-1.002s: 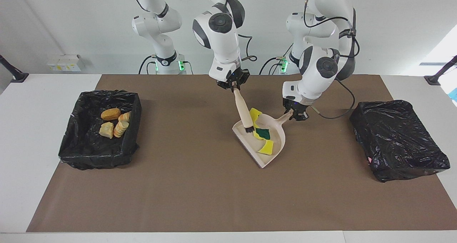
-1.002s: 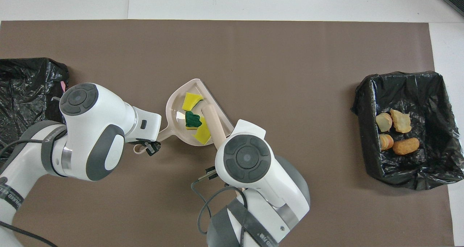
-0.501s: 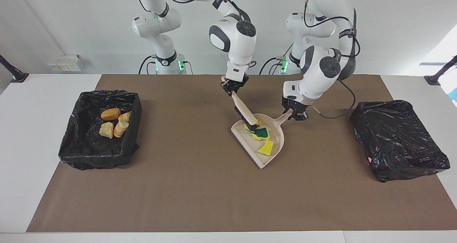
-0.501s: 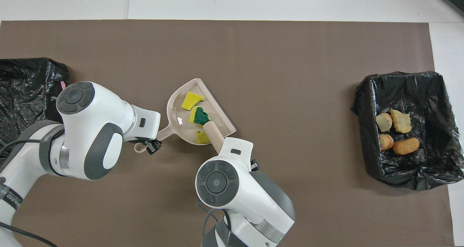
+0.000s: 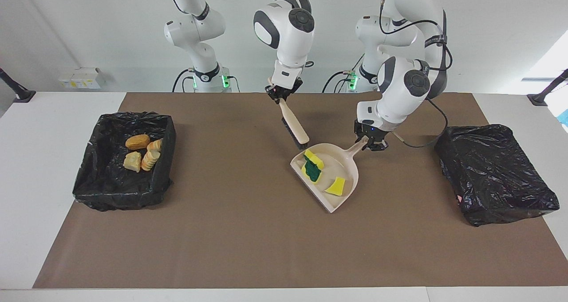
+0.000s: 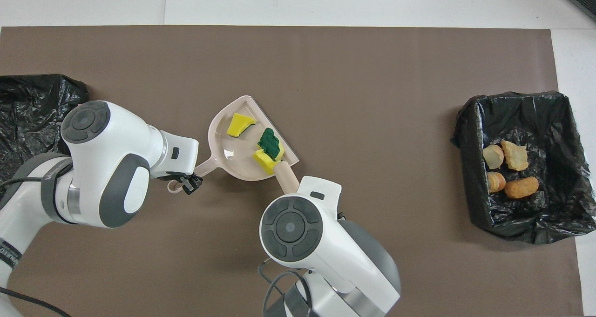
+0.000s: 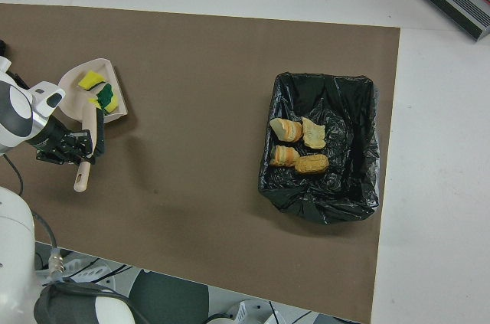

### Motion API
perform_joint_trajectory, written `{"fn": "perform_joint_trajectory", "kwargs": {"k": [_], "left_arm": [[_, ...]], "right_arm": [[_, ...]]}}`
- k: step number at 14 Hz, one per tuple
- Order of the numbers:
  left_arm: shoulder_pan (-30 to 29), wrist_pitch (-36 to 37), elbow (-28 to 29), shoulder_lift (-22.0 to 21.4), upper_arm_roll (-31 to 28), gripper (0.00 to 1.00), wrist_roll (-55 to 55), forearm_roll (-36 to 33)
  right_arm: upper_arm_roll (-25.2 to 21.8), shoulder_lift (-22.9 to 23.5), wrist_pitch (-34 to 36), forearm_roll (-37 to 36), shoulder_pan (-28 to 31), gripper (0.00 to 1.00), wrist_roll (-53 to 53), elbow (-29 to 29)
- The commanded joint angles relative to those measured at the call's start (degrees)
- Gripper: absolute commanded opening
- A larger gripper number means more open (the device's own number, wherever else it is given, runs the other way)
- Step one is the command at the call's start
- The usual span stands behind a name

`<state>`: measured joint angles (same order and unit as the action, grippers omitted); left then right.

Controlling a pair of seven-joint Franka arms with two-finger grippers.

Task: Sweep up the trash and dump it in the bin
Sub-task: 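Sweep the sponge pieces into the dustpan with the right gripper's brush, then lower the brush with the right gripper while the left gripper lifts the dustpan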

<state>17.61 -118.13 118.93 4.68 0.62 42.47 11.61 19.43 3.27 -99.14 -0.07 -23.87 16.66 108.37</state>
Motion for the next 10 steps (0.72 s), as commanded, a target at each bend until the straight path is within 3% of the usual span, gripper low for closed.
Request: {"fn": "perform_joint_trajectory", "kwargs": {"k": [1, 5, 8, 10], "left_arm": [[-1.6, 2.0, -1.2, -0.3, 0.3, 0.0, 0.0, 3.0], [-3.1, 5.4, -3.7, -0.4, 0.2, 0.0, 0.1, 3.0], [-5.6, 10.1, -7.4, -0.5, 0.1, 0.0, 2.9, 2.9], [-8.5, 13.1, -9.1, -0.6, 0.2, 0.0, 6.1, 2.8]], "right_arm": [[0.0, -0.5, 0.3, 6.4, 1.0, 0.0, 1.5, -0.2], [0.1, -1.3, 4.6, 9.6, 1.3, 0.0, 6.4, -2.6], [-0.1, -4.1, 3.9, 14.4, 1.5, 0.0, 10.6, 1.9], [0.0, -6.7, -1.2, 15.5, 1.3, 0.0, 13.9, 6.6]]}}
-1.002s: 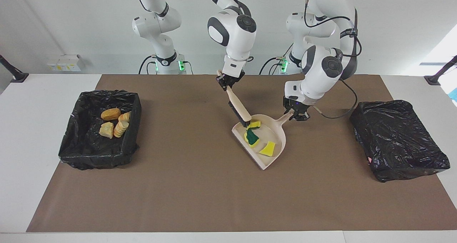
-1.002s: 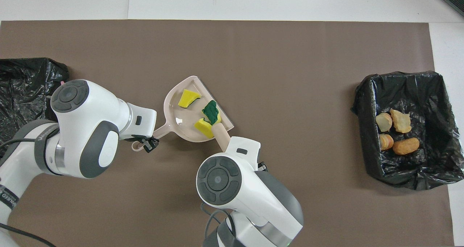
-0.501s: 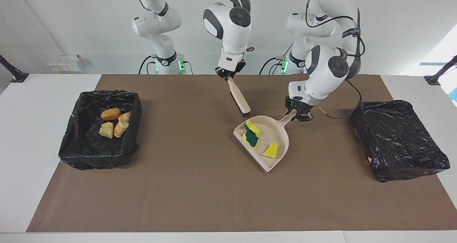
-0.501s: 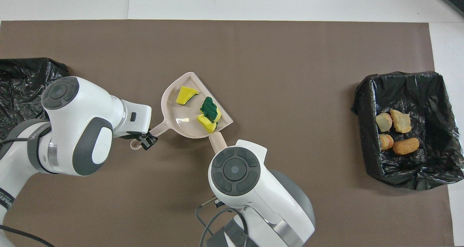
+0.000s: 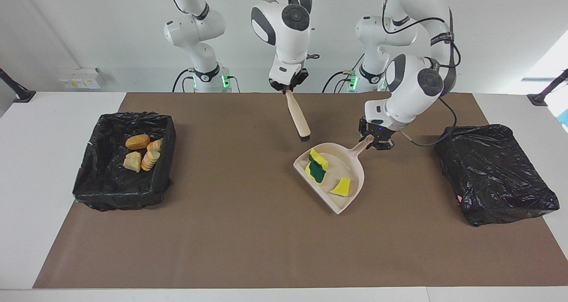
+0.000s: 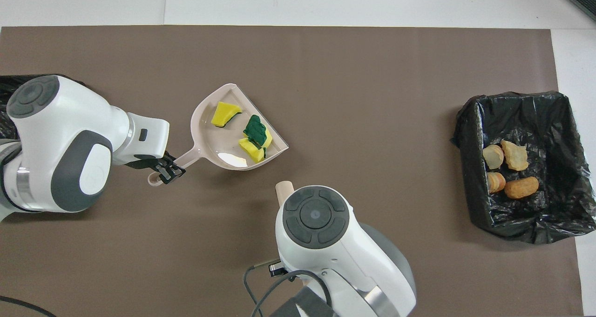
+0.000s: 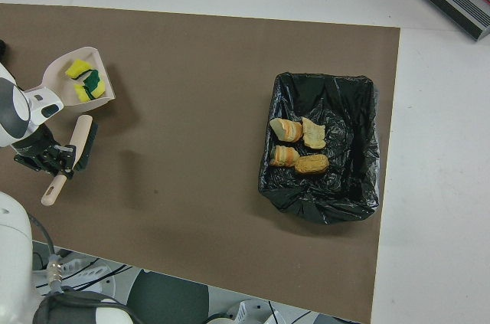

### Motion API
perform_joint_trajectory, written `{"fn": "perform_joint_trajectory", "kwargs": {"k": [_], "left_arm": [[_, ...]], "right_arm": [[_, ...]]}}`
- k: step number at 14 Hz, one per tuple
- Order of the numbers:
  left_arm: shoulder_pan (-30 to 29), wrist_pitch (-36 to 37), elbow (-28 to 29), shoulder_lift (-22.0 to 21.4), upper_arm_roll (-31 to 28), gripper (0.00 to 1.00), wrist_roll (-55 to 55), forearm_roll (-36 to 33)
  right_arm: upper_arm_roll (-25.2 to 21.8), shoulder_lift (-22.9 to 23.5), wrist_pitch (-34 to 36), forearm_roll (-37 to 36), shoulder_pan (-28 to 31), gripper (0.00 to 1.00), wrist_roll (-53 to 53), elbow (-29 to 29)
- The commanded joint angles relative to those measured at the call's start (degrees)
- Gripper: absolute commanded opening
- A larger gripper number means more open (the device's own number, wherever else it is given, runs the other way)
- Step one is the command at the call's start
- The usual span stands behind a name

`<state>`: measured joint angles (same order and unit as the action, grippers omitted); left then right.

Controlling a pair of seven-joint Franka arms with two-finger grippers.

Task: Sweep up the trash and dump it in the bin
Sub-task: 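Lower the brush with the right gripper while the left gripper lifts the dustpan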

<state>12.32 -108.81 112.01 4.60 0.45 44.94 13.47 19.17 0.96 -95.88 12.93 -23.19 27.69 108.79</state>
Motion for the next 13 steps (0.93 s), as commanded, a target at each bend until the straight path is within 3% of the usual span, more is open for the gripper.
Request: {"fn": "perform_joint_trajectory", "kwargs": {"k": [1, 3, 9, 13], "left_arm": [[-4.4, 5.2, -2.9, -0.6, 0.3, 0.0, 5.3, 0.9], [-7.1, 7.6, -4.2, -0.6, 0.3, 0.0, 8.8, 0.4], [-16.3, 14.5, -7.2, -0.7, 0.2, 0.0, 21.5, -2.1], [-24.8, 15.7, -11.5, -0.5, 0.2, 0.0, 34.5, -4.1]], "right_arm": [[0.3, -6.0, -7.0, 3.8, 0.3, 0.0, 3.9, 8.7], [0.4, -8.6, -11.1, 4.9, -0.9, 0.0, 5.8, 12.9], [0.3, -8.3, -25.5, 3.9, -12.7, 0.0, 16.1, 20.6], [0.4, -2.4, -30.4, -3.1, -17.6, 0.0, 21.2, 21.3]]}}
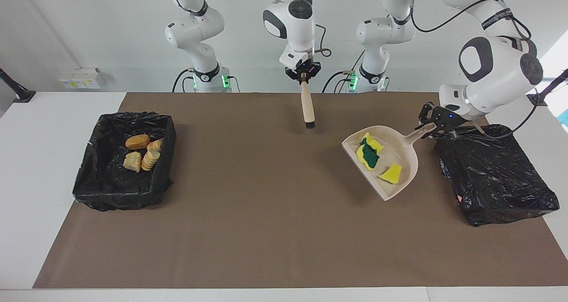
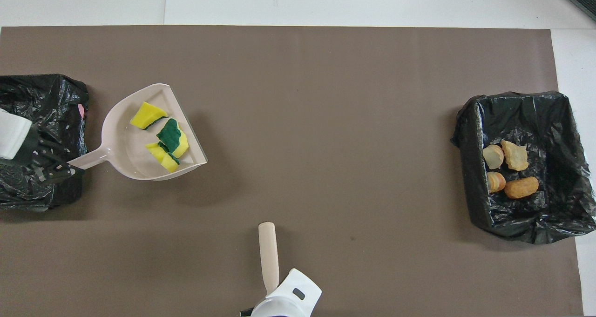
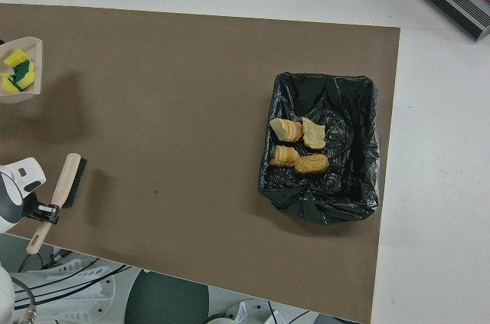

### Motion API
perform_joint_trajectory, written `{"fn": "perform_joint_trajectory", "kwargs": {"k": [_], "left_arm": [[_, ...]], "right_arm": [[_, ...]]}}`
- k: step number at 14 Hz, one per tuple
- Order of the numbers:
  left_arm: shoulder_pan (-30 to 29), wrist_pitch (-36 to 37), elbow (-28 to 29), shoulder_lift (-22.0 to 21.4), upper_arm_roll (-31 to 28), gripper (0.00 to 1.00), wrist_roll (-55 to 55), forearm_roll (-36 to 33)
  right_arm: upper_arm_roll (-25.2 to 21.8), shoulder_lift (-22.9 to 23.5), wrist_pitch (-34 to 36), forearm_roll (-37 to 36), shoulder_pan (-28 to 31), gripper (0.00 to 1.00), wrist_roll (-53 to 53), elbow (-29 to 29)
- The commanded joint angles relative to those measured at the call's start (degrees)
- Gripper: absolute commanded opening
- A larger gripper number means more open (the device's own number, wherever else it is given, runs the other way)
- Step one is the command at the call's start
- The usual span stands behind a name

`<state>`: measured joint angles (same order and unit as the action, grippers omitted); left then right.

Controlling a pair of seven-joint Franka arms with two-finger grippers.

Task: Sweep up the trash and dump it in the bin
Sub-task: 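Tip the loaded dustpan over the empty black bin with the left gripper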

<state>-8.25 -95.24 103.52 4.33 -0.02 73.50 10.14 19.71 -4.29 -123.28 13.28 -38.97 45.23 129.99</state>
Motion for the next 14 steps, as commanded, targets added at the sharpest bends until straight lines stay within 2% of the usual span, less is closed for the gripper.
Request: {"fn": "perform_joint_trajectory", "kwargs": {"k": [1, 3, 4, 5, 6, 7, 10, 12, 14], "left_arm": [[-6.3, 2.1, -4.3, 0.1, 0.6, 0.0, 8.6, -0.7], [-10.9, 2.0, -6.3, 0.7, 0.6, 0.0, 14.9, -0.9], [-12.9, 1.6, -7.4, 1.7, 0.6, 0.0, 18.7, -2.1], [-14.2, 1.3, -9.7, 3.3, 0.7, 0.0, 22.3, -4.2], [-15.0, 1.6, -13.4, 5.2, 0.6, 0.0, 25.5, -6.0], [-16.1, 2.4, -17.1, 7.2, 0.6, 0.0, 27.6, -7.3], [-18.7, 6.1, -24.2, 11.1, 0.4, 0.0, 30.2, -10.9], [-22.4, 6.5, -27.7, 13.2, 0.4, 0.0, 34.8, -12.6], [-23.3, 5.9, -31.1, 15.2, 0.5, 0.0, 35.7, -15.1]], "right_arm": [[-0.2, 4.1, -3.4, -5.1, -3.1, 0.0, 5.5, 0.0], [-0.2, 4.9, -3.5, -7.4, -3.7, 0.0, 11.1, -0.4], [-0.2, 5.0, -3.6, -7.5, -3.7, 0.04, 13.0, -0.6], [-0.2, 5.1, -3.7, -7.5, -3.7, 0.19, 13.3, -0.7], [-0.2, 5.2, -3.6, -7.5, -3.7, 0.48, 13.3, -0.8], [-0.2, 5.4, -3.0, -7.9, -3.7, 0.99, 12.9, -1.4], [-0.4, 6.7, 5.5, -10.1, -2.2, 1.0, 11.8, -8.1], [-0.3, 6.0, 9.3, -10.1, 1.2, 1.0, 8.7, -11.3], [-0.3, 5.8, 16.3, -10.0, 4.8, 1.0, 3.0, -16.2]]}}
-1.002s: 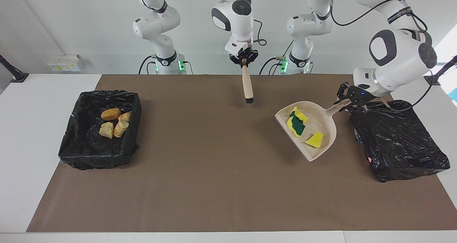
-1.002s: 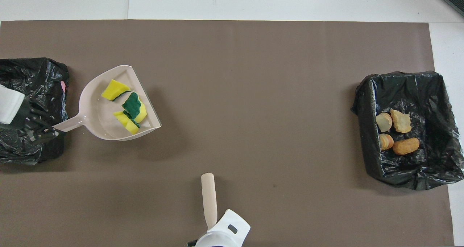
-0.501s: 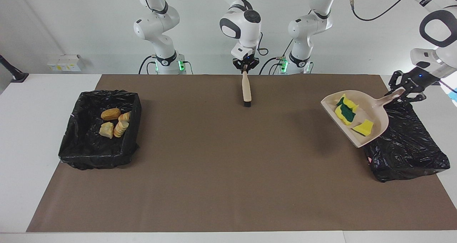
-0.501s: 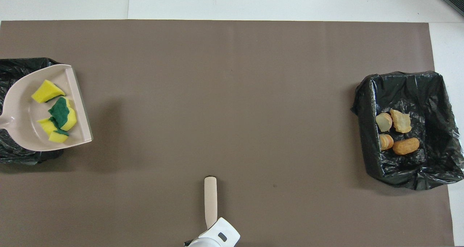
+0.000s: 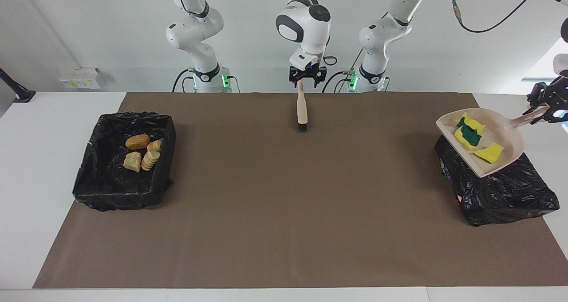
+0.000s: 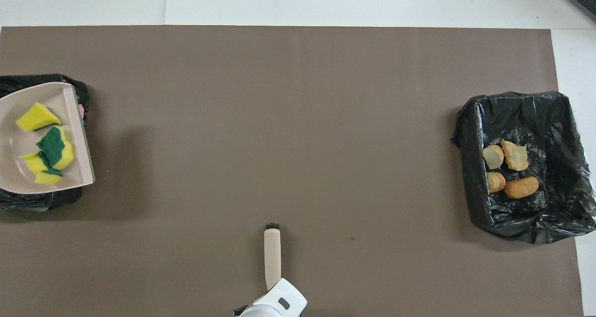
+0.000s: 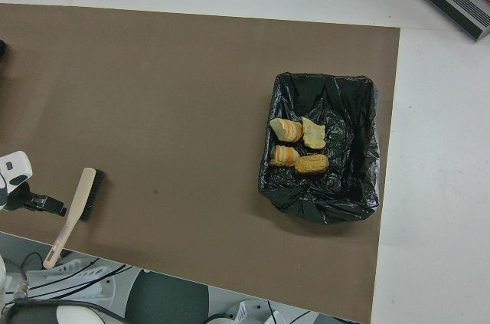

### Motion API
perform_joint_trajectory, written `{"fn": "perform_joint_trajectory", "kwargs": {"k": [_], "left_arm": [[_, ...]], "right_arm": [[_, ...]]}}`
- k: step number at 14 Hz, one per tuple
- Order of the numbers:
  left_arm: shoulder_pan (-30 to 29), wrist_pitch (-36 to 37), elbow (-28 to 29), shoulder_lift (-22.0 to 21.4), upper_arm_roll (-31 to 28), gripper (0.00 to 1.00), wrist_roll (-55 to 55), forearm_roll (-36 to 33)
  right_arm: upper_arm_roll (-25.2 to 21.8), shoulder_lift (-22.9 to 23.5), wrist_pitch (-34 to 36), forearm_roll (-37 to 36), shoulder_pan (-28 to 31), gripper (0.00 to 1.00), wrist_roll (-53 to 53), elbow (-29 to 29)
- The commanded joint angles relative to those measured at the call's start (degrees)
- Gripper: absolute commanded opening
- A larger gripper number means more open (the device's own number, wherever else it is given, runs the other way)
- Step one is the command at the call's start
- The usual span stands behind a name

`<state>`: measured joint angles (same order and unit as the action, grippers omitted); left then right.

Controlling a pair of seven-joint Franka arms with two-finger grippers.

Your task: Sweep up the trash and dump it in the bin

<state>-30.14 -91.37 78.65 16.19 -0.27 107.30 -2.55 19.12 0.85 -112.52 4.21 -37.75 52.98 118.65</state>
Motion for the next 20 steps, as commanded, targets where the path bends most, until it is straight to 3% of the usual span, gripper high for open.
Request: {"fn": "perform_joint_trajectory", "kwargs": {"k": [1, 4, 7, 14, 20], "left_arm": [[-1.4, 0.9, -7.4, 4.2, 0.8, 0.0, 1.9, -4.3], [-1.2, -7.3, -8.2, 5.1, 0.9, 0.0, 2.1, -7.0], [0.5, -13.1, -8.0, 5.2, 1.4, 0.0, 1.9, -14.2], [10.0, -15.5, -6.6, 5.3, 1.5, 0.0, -5.7, -34.1], [14.5, -19.5, -5.4, 4.8, 1.6, 0.0, -6.0, -46.8]], "right_arm": [[0.4, 0.5, 8.8, -0.8, 5.8, 1.0, -8.4, -7.2], [0.3, -0.1, 17.6, -0.3, 12.4, 1.0, -19.5, -13.2], [0.0, -0.2, 23.6, -0.9, 19.0, 1.0, -34.6, -18.0], [-2.5, -0.5, 28.9, -1.3, 36.8, 1.0, -62.0, -23.5], [-6.4, -0.7, 28.2, -2.4, 38.4, 1.0, -64.8, -24.0]]}}
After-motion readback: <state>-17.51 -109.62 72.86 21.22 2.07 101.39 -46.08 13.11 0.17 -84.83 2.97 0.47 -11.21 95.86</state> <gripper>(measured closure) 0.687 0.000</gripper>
